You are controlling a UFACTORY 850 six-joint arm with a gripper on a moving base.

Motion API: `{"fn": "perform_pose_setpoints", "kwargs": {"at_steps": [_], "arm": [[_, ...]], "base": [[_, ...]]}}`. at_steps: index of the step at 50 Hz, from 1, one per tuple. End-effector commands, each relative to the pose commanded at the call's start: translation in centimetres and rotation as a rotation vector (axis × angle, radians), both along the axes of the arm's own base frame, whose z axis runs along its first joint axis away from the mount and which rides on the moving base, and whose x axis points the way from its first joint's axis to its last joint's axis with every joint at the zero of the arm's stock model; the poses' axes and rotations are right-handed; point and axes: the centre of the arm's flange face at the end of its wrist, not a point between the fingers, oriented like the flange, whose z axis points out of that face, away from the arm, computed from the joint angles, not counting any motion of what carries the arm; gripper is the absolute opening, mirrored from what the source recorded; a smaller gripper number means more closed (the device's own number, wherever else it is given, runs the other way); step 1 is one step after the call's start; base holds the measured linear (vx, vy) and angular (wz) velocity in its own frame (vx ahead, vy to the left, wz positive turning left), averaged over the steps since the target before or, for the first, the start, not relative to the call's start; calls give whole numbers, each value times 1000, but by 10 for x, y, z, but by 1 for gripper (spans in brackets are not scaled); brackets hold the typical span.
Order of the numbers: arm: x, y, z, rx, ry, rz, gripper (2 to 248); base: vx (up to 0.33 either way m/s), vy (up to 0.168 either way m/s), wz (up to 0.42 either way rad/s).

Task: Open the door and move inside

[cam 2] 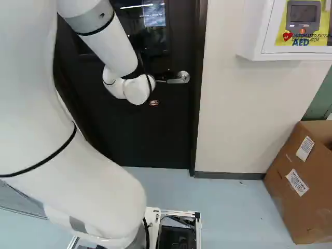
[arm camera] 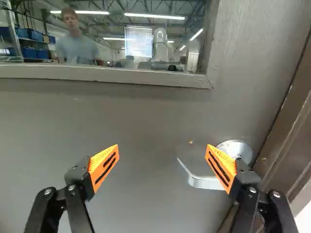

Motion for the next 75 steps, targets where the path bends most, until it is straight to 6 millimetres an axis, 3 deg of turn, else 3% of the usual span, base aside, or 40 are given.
{"fn": "perform_pose_setpoints", "kwargs": {"at_steps": [27,75], "arm": [[22,-10,-28,-8,58,-5,247],[19,-3,-78,-1,168,11,247]], "base": [[0,0,0],[0,0,0]]}}
